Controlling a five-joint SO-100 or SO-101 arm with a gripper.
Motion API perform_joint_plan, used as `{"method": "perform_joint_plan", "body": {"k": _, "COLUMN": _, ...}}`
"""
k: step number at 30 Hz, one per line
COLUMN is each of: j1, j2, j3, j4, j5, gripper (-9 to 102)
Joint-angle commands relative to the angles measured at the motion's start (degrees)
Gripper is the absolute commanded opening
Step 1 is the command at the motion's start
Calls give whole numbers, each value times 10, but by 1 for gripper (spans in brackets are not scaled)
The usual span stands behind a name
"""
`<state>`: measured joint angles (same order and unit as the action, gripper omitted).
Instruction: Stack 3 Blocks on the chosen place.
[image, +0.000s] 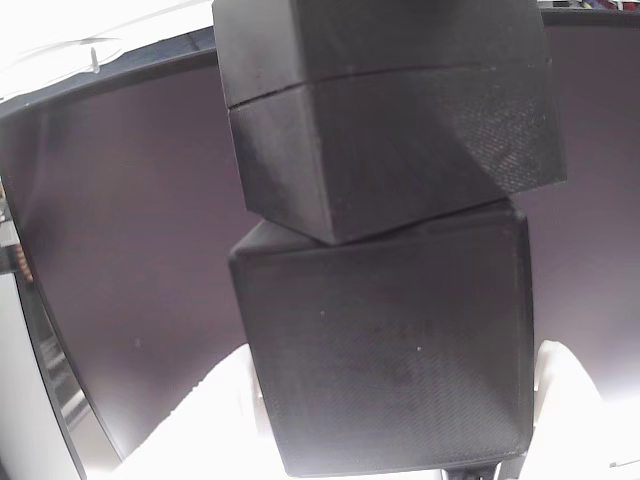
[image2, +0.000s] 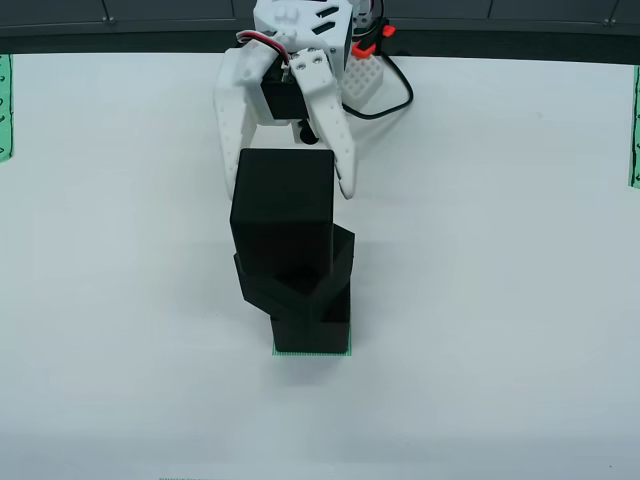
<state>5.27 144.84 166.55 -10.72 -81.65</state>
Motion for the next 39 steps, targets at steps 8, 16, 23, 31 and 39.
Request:
{"method": "perform_joint_plan", "body": {"k": 8, "j1": 9, "j2": -3, "j3": 4, "j4": -27, "j5": -3, "gripper": 32}}
{"method": "perform_joint_plan", "body": {"k": 16, "j1": 21, "j2": 69, "j3": -29, "j4": 82, "j5": 7, "gripper": 32}}
{"method": "perform_joint_plan", "body": {"k": 23, "j1": -5, "j2": 168, "j3": -40, "j4": 191, "j5": 47, "gripper": 31}}
{"method": "perform_joint_plan", "body": {"k": 31, "j1": -32, "j2": 252, "j3": -84, "j4": 289, "j5": 131, "gripper": 31}}
{"method": "perform_joint_plan", "body": {"k": 39, "j1": -33, "j2": 340, "j3": -101, "j4": 356, "j5": 156, "gripper": 30}}
